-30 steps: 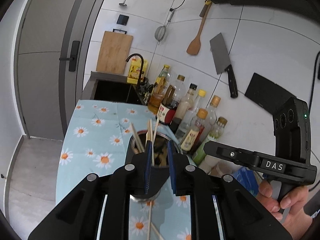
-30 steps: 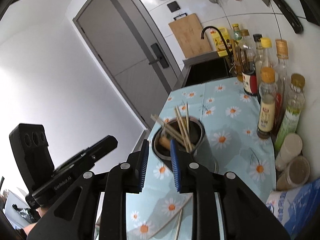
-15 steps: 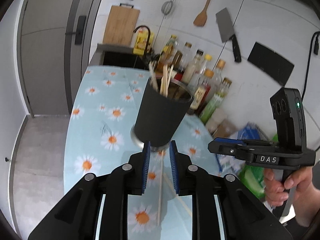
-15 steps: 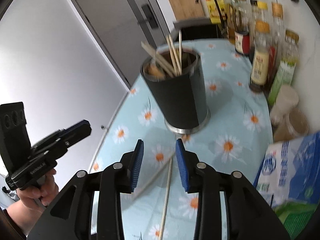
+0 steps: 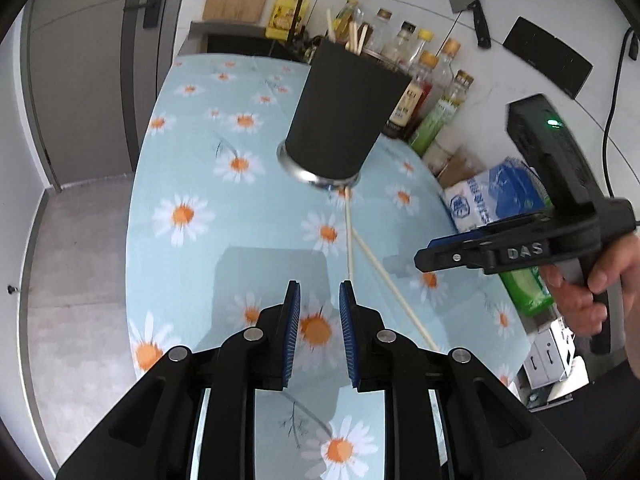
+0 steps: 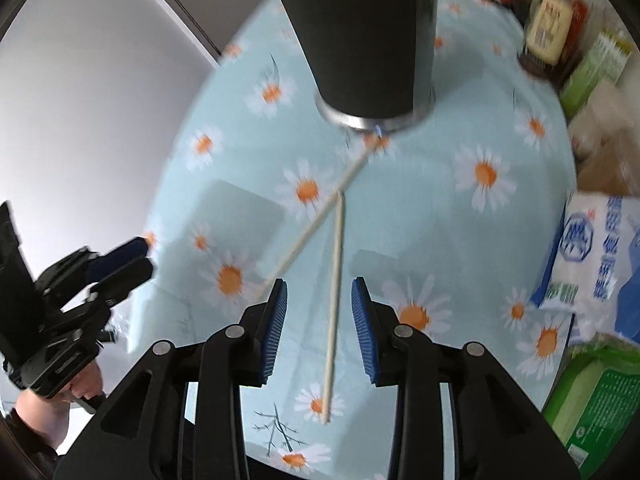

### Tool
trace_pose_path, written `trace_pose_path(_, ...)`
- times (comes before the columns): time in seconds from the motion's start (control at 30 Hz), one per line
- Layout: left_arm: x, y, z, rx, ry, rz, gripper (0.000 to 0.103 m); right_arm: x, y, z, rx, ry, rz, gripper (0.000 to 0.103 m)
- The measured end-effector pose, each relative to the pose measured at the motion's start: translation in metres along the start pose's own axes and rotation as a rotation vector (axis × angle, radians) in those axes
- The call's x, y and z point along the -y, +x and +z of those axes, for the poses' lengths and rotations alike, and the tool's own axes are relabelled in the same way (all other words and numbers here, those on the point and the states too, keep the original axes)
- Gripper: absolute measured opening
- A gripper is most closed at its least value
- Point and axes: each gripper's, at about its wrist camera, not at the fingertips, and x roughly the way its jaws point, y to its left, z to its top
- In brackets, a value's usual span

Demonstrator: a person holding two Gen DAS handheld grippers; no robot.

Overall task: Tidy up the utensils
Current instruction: 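Move both tools back down to the last two chopsticks, then grasp a wooden chopstick with the right tool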

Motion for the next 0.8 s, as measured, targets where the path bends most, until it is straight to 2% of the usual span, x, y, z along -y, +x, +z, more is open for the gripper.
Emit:
trace_pose_path(0.17,-0.012,0.002,-0.018,-0.042,-0.026,-0.009,0.019,0.000,0.029,0.003,-0.126,0.030,-0.041,0.035)
trace_pose_path(0.37,-0.025,0.005,-0.032,-0.089,-0.053,-0.029,0.019,-0.005,0.048,0.011,-0.203,0.045,-0.122,0.034)
trace_pose_path(0.6,-0.030,0.012,-0.037,-0.123,-0.049,-0.053,0.019,-0.016,0.064,0.023,-0.243,0.051,-0.192,0.020)
trace_pose_path(0.7,-0.031,0.013,-0.035,-0.124,-0.046,-0.056,0.019,-0.020,0.067,0.025,-0.245,0.040,-0.242,0.011)
trace_pose_path(0.8,-0.030,0.015,-0.030,-0.126,-0.041,-0.059,0.019,-0.022,0.065,0.024,-0.249,0.038,-0.261,0.008)
